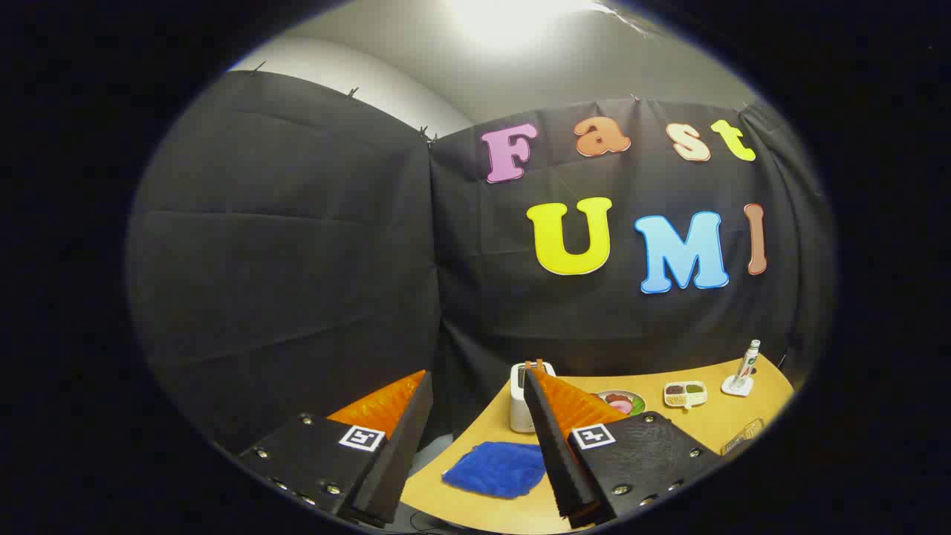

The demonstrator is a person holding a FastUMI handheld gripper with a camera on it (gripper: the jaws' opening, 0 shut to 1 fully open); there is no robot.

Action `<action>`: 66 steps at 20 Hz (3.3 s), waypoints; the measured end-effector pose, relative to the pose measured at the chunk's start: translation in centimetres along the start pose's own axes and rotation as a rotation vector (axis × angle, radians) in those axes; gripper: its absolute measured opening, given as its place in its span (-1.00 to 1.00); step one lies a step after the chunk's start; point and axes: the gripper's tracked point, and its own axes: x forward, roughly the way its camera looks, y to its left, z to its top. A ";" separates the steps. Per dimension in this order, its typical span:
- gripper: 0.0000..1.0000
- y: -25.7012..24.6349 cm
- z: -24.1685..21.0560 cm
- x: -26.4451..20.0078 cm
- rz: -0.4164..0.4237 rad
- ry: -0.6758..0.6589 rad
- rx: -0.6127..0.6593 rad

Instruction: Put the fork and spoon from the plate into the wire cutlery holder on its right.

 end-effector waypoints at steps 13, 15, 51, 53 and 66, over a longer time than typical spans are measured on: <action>0.53 -10.7 1.3 1.8 -0.215 -0.036 -0.006; 0.53 -12.6 2.1 2.3 -0.255 -0.061 -0.010; 0.55 -25.8 -28.2 -1.5 -0.613 0.800 0.210; 0.55 -25.8 -30.9 -2.5 -0.626 0.862 0.246; 0.54 -25.1 -41.7 -5.6 -0.659 1.129 0.396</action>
